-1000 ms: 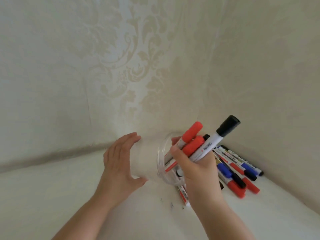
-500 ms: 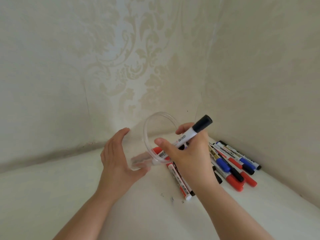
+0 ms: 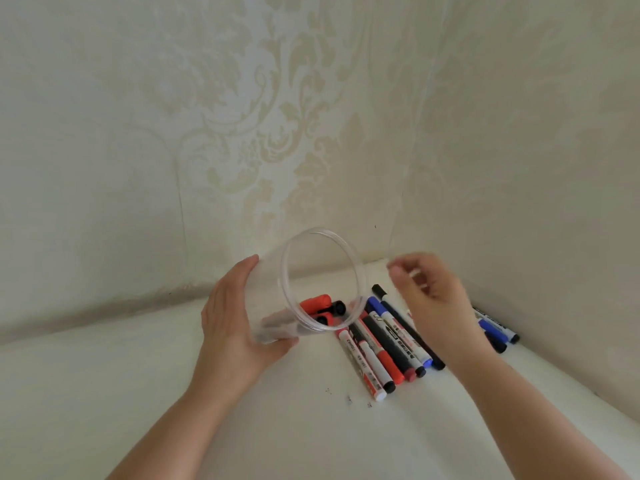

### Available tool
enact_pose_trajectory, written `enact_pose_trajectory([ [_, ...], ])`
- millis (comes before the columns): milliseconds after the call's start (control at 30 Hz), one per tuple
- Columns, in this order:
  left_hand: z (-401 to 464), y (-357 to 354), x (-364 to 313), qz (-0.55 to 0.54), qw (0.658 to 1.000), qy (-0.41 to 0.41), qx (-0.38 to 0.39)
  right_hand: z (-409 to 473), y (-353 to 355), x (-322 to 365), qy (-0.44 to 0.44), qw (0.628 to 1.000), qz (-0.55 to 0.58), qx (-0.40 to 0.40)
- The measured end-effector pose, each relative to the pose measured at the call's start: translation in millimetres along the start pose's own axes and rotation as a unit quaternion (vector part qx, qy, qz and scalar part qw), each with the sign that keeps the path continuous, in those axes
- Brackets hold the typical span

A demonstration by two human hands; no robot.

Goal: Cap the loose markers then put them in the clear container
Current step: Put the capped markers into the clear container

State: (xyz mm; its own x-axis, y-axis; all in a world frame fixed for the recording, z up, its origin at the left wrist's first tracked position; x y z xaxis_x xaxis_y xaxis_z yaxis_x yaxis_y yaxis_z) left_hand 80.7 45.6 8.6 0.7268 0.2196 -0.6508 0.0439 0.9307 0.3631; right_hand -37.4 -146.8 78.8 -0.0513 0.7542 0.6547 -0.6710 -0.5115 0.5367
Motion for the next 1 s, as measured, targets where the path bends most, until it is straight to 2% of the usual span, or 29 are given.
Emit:
enact_pose_trajectory([
  [100,1,3,5,-0.016,1.000,0.010,-0.007,-17,-22,-39,-0.071,0.976,-0.152,0.140],
  [233,6,-1,8,-0.008,1.000,-0.001,-0.001,-35,-53,-47,-0.001,0.960,-0.240,0.147],
  [367,6,-6,9,-0.008,1.000,0.005,0.012,-34,-68,-43,0.035,0.911,-0.369,0.181],
  [467,8,-5,7,-0.005,1.000,0.005,0.009,-37,-69,-39,0.029,0.891,-0.402,0.210],
  [634,8,-3,8,0.000,1.000,0.017,0.019,-47,-66,-30,-0.021,0.888,-0.372,0.270],
  [734,7,0,-7,-0.013,1.000,0.015,0.014,-45,-49,-34,-0.082,0.944,-0.234,0.217],
  [800,8,-1,-12,-0.023,0.999,0.021,0.011,-41,-28,-38,-0.186,0.973,-0.004,0.140],
  [834,9,-1,-10,-0.019,0.999,0.025,0.010,-41,-19,-38,-0.237,0.952,0.162,0.104],
  [900,10,-5,0,0.004,0.999,0.032,0.012,-41,-7,-32,-0.278,0.859,0.424,0.064],
  [934,10,-6,6,0.013,0.999,0.034,0.017,-40,-2,-28,-0.272,0.821,0.500,0.047],
  [1001,11,-9,10,0.018,0.999,0.039,0.025,-39,5,-21,-0.240,0.772,0.587,0.033],
])
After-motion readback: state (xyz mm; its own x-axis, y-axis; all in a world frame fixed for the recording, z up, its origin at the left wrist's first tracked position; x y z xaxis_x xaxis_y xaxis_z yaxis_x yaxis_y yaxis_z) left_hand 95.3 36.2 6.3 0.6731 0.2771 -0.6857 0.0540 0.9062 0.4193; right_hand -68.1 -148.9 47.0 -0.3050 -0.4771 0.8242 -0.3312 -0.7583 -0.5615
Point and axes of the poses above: each hand's wrist, its own z-axis towards the middle knuckle, its own y-axis out of the back of the hand, x = y × z, the point moved 5 cm from there along z, towards the middle knuckle, and after that the axes turned 2 degrees about -z, right-handed, at the moved point
